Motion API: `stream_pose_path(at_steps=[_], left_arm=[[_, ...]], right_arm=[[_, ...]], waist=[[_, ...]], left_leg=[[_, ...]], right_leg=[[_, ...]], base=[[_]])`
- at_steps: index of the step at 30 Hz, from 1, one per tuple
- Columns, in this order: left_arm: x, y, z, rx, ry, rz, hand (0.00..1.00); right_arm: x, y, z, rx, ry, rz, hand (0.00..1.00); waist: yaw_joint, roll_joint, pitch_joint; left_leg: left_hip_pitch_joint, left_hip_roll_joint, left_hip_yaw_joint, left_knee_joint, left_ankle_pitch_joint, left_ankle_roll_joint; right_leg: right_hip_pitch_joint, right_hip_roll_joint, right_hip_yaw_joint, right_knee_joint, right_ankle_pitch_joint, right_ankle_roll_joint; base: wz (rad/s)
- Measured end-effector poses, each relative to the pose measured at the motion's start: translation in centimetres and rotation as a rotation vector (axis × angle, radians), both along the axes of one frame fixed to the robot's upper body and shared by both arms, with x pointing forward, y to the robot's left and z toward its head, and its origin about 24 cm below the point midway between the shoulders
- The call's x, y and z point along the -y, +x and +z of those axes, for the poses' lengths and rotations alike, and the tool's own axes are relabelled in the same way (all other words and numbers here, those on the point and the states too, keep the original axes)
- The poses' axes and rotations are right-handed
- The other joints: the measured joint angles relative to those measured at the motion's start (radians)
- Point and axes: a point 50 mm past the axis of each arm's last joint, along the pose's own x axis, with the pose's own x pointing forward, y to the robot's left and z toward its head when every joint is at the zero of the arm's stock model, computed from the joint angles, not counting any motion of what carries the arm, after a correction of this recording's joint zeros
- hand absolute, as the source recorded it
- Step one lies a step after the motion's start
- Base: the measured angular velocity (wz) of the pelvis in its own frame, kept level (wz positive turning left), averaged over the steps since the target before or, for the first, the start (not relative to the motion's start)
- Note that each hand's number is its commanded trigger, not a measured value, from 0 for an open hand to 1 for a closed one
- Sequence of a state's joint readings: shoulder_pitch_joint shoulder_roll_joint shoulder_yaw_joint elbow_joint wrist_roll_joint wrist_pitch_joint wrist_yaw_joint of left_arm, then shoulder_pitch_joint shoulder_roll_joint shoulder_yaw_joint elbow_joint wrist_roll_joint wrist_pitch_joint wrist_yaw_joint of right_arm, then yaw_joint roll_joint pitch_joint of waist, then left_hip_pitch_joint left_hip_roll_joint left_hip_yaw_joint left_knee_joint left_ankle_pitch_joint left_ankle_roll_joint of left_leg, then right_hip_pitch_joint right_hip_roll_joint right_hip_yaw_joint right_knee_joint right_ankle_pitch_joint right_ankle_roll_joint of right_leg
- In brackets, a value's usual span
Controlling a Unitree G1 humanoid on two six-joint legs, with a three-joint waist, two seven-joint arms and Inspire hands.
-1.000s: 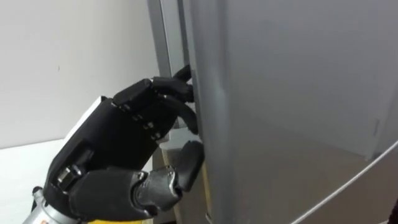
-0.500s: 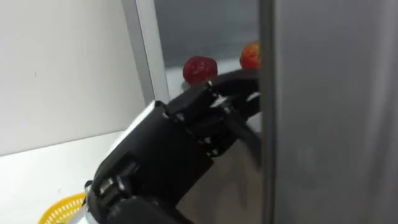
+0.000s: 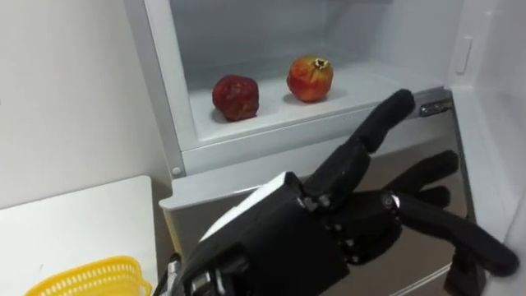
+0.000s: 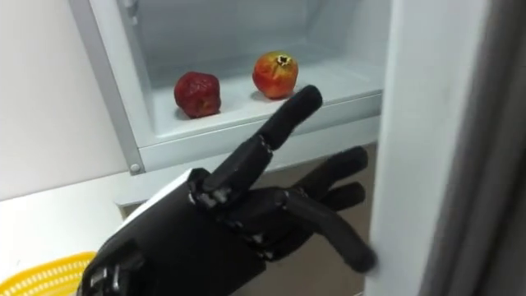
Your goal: Retrieve from the upper fridge
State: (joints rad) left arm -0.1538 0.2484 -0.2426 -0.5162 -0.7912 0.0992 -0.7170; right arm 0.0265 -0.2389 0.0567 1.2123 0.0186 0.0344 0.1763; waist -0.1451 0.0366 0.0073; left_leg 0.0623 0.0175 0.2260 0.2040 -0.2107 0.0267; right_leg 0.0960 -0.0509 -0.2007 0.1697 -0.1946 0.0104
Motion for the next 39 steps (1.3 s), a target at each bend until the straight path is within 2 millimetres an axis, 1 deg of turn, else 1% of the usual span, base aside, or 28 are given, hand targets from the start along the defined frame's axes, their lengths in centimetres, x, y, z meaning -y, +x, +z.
stream_pose_path(at_steps=[4, 9, 12, 14, 16, 18, 20, 23, 27, 29, 31, 33, 35, 39], left_arm=[[0.1, 0.0, 0.0, -0.004, 0.001, -0.006, 0.00], [0.4, 0.1, 0.3, 0.006, 0.001, -0.016, 0.00], [0.7, 0.1, 0.6, 0.015, -0.005, -0.026, 0.00], [1.3, 0.2, 0.9, 0.018, -0.014, -0.038, 0.00], [1.8, 0.3, 1.2, 0.026, -0.013, -0.053, 0.00], [2.4, 0.3, 1.3, 0.026, -0.012, -0.072, 0.00], [3.2, 0.1, 1.3, 0.015, -0.014, -0.102, 0.00], [4.1, -0.3, 1.2, 0.015, -0.009, -0.151, 0.00], [5.4, -0.6, 1.5, 0.042, 0.014, -0.225, 0.00], [6.4, -0.6, 1.6, 0.042, 0.022, -0.258, 0.00], [6.8, -0.6, 1.8, 0.044, 0.025, -0.273, 0.00], [7.0, -0.7, 1.9, 0.051, 0.024, -0.282, 0.00], [7.3, -0.7, 2.3, 0.059, 0.008, -0.288, 0.00], [8.0, -1.0, 2.9, 0.081, 0.000, -0.318, 0.00]], right_arm=[[0.1, -0.3, -0.1, -0.015, -0.013, 0.007, 0.00], [0.2, -0.6, -0.1, -0.030, -0.033, 0.003, 0.00], [0.4, -1.0, -0.2, -0.045, -0.045, 0.000, 0.00], [0.5, -1.0, -0.2, -0.048, -0.056, -0.001, 0.00], [0.4, -0.9, -0.2, -0.046, -0.065, 0.006, 0.00], [0.4, -1.0, -0.2, -0.051, -0.069, 0.014, 0.00], [0.3, -0.8, -0.2, -0.052, -0.067, 0.043, 0.00], [0.2, -0.7, -0.2, -0.061, -0.071, 0.082, 0.00], [0.3, -0.9, -0.2, -0.068, -0.069, 0.073, 0.00], [0.3, -0.9, -0.2, -0.072, -0.070, 0.069, 0.00], [0.4, -0.8, -0.2, -0.070, -0.079, 0.068, 0.00], [0.5, -0.8, -0.1, -0.070, -0.084, 0.070, 0.00], [0.7, -0.8, -0.1, -0.070, -0.093, 0.070, 0.00], [0.8, -1.0, -0.1, -0.081, -0.107, 0.080, 0.00]], waist=[[-0.015, 0.000, -0.0001], [-0.018, 0.002, -0.0014], [-0.019, 0.006, -0.0039], [-0.018, 0.009, -0.0061], [-0.018, 0.010, -0.0063], [-0.027, 0.010, -0.0064], [-0.050, 0.010, -0.0064], [-0.072, 0.010, -0.0062], [-0.082, 0.013, -0.0059], [-0.097, 0.019, -0.0046], [-0.103, 0.027, -0.0041], [-0.120, 0.034, -0.0042], [-0.130, 0.044, -0.0017], [-0.150, 0.048, -0.0007]], left_leg=[[-0.001, 0.001, 0.009, 0.000, 0.000, 0.000], [-0.006, 0.002, 0.012, 0.000, 0.000, 0.000], [-0.010, 0.003, 0.021, 0.001, 0.000, 0.000], [-0.012, 0.004, 0.029, 0.001, 0.000, 0.000], [-0.014, 0.005, 0.036, 0.000, 0.000, 0.000], [-0.015, 0.005, 0.035, 0.000, 0.000, 0.000], [-0.016, 0.005, 0.035, 0.000, 0.000, 0.000], [-0.016, 0.005, 0.036, 0.000, 0.000, 0.000], [-0.015, 0.006, 0.043, 0.001, 0.000, 0.000], [-0.013, 0.006, 0.047, 0.000, 0.000, 0.000], [-0.009, 0.006, 0.049, 0.000, 0.000, 0.000], [-0.005, 0.006, 0.050, 0.000, 0.000, 0.000], [0.000, 0.006, 0.050, -0.001, 0.000, 0.000], [0.000, 0.007, 0.050, -0.001, 0.000, 0.000]], right_leg=[[-0.008, 0.000, 0.005, 0.000, 0.000, 0.000], [-0.013, 0.001, 0.006, -0.001, 0.000, -0.001], [-0.019, 0.001, 0.007, -0.001, 0.001, -0.001], [-0.022, 0.001, 0.008, 0.000, 0.001, -0.002], [-0.024, 0.001, 0.009, 0.000, 0.002, -0.003], [-0.024, 0.001, 0.009, -0.001, 0.003, -0.003], [-0.025, 0.001, 0.010, -0.002, 0.003, -0.003], [-0.028, 0.001, 0.014, -0.002, 0.003, -0.003], [-0.028, 0.002, 0.023, -0.002, 0.003, -0.004], [-0.030, 0.002, 0.028, -0.001, 0.004, -0.004], [-0.031, 0.002, 0.037, -0.001, 0.004, -0.004], [-0.029, 0.002, 0.039, -0.001, 0.004, -0.004], [-0.028, 0.004, 0.050, -0.001, 0.004, -0.004], [-0.029, 0.004, 0.052, -0.001, 0.004, -0.004]], base=[[-0.04], [-0.01], [0.00], [-0.02], [-0.04], [0.00], [0.00], [-0.05], [-0.06], [-0.07], [-0.13], [-0.08], [-0.12], [-0.02]])
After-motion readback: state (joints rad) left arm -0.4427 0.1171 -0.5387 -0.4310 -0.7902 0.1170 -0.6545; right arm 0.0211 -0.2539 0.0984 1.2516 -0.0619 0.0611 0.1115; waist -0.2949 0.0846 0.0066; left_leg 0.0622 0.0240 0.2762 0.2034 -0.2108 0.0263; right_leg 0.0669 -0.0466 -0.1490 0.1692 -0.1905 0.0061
